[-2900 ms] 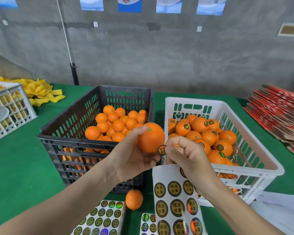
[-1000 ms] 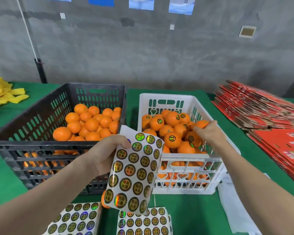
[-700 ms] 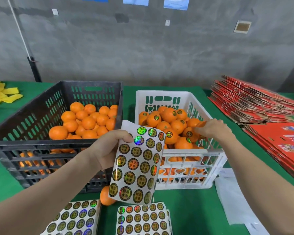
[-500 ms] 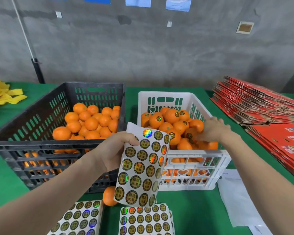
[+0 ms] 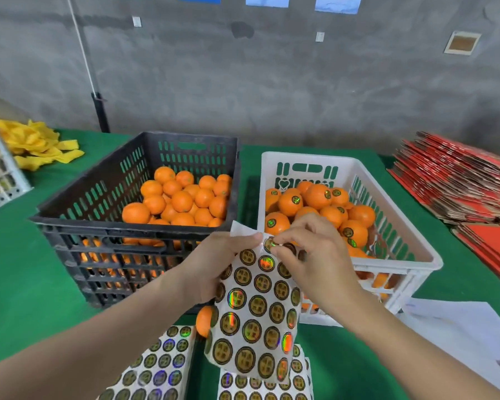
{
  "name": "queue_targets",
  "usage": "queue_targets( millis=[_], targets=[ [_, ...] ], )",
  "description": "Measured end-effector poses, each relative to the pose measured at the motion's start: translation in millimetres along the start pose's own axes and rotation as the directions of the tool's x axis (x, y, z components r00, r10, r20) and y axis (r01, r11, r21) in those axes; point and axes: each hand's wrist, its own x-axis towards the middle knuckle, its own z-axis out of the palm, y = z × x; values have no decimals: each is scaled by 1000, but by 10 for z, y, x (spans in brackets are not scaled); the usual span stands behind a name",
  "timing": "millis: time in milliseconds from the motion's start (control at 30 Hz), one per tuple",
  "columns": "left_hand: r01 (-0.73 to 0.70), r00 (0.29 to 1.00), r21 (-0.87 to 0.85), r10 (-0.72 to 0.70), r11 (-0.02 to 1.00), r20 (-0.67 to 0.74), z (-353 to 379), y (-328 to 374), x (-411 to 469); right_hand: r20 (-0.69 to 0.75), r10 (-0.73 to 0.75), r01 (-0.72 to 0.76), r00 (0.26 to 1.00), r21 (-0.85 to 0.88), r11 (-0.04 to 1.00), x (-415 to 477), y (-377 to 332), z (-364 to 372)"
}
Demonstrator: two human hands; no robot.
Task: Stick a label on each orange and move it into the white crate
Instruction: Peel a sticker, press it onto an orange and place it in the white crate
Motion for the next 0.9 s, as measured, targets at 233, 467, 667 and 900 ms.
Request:
queue_targets(
  millis=[233, 467, 667, 900],
  targets=[
    [-126, 979, -15, 121, 992, -167, -8, -212, -46, -9, 100, -100, 995, 35, 994, -38, -58, 184],
    [-115, 967, -23, 107, 993, -231, 43, -268, -87, -121, 62, -61, 991, 14, 998, -93, -80, 269],
    [9, 986, -156, -35, 988, -162, 30, -237, -97, -143, -70, 81, 987, 70, 994, -141, -117, 211],
    [284, 956, -65, -288, 957, -49, -282, -707, -37, 264, 184, -288, 947, 437, 852, -91, -26, 144]
  ],
)
